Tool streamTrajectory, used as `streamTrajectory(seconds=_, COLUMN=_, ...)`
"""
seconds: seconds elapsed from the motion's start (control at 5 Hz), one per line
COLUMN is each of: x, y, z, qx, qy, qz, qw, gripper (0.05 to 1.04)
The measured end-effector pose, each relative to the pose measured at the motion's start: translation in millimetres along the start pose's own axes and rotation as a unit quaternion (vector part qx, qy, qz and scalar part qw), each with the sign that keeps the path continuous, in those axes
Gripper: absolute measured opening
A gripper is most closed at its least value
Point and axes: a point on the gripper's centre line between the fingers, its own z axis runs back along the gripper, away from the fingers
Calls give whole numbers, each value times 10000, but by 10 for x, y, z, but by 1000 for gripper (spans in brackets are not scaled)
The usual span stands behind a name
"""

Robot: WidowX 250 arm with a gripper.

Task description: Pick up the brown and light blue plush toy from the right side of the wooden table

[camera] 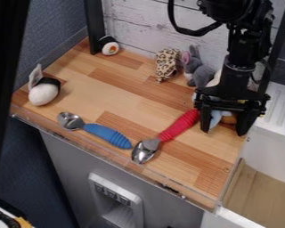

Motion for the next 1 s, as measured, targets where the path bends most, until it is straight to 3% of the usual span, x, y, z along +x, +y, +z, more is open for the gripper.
streamTrajectory(seconds=0.6, x=87, y=-44, z=-31, qx=0, qy=-19, qz=-393, qw=9992, gripper=223)
streamTrajectory(seconds=0.8, x=148, y=-89, z=-22, qx=-25, qy=-67, qz=-393, qw=9992, gripper=89)
streamTrajectory(seconds=1.0, x=197, y=-119, z=-12, qx=-49, qy=-97, qz=-335, qw=9994, gripper=64)
